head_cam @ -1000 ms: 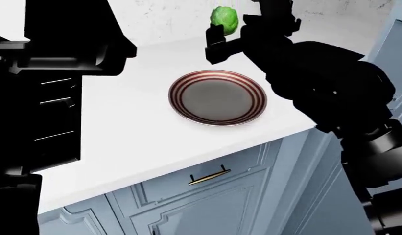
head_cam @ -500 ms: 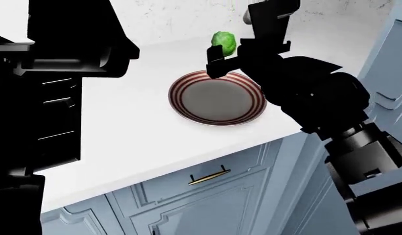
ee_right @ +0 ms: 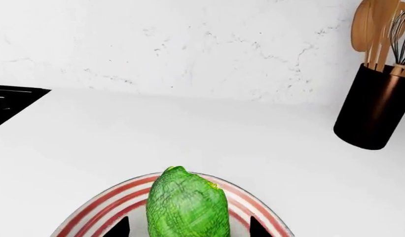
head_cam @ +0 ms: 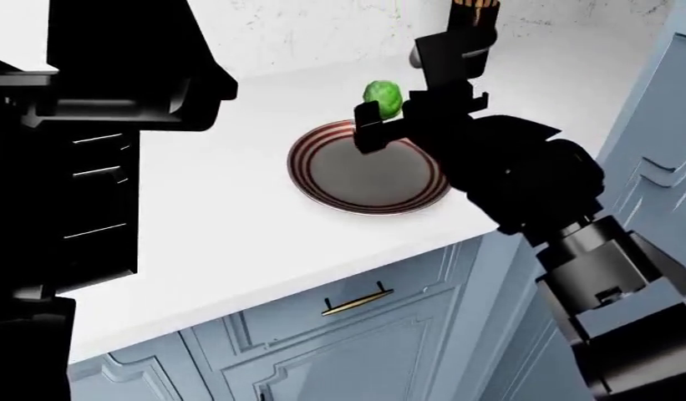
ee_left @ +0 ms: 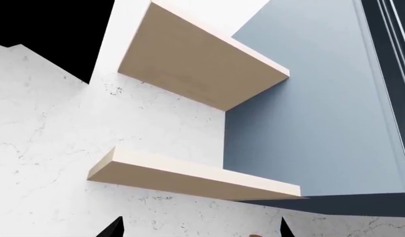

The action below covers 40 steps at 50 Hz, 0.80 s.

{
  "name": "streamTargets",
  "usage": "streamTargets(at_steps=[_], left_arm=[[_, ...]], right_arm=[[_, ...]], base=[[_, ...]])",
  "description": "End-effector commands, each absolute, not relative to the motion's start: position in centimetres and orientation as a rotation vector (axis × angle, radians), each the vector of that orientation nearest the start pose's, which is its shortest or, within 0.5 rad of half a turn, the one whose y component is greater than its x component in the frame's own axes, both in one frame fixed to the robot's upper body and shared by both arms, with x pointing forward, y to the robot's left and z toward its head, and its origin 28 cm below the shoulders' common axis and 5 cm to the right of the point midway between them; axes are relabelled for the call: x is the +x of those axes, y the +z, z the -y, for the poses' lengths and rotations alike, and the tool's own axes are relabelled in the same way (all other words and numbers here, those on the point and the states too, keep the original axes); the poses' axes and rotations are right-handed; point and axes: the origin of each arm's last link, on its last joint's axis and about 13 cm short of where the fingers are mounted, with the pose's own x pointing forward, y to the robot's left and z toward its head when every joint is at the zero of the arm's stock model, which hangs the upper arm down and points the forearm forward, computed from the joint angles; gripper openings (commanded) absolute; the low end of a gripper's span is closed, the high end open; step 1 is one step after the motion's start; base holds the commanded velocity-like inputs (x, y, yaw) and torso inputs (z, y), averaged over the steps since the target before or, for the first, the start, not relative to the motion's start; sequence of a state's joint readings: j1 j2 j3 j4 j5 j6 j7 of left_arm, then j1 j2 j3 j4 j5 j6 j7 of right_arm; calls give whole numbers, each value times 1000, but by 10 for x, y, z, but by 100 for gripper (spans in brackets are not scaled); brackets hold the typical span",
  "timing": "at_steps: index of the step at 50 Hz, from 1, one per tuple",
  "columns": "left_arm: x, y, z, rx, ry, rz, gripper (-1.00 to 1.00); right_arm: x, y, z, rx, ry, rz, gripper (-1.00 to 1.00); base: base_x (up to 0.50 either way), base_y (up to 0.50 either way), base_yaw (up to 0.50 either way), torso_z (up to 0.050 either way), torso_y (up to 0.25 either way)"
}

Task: Pick the broccoli from the top rack in the oven and place it on the plate on the counter.

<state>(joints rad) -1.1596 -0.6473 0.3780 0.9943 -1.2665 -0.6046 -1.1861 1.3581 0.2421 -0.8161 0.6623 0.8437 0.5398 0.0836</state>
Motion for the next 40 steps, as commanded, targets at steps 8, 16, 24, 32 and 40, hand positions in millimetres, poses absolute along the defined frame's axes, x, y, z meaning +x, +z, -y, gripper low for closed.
streamTargets(at_steps=[8, 16, 24, 32, 40], left_arm=[[160, 317, -183, -151, -140, 756, 100], [160, 317, -182, -154, -143, 754, 100], [160, 317, -182, -154, -145, 754, 100], [160, 318, -182, -150, -147, 756, 100], [160, 318, -182, -151, -144, 755, 100]], right_arm=[[405, 236, 80, -156, 340, -155, -100], [404, 235, 80, -163, 339, -161, -100], [400, 234, 81, -161, 342, -165, -100], [403, 232, 82, -163, 338, -169, -100], [402, 228, 80, -167, 346, -179, -100]], base=[[0, 0, 0, 0, 0], [0, 0, 0, 0, 0], [0, 0, 0, 0, 0], [0, 0, 0, 0, 0], [0, 0, 0, 0, 0]])
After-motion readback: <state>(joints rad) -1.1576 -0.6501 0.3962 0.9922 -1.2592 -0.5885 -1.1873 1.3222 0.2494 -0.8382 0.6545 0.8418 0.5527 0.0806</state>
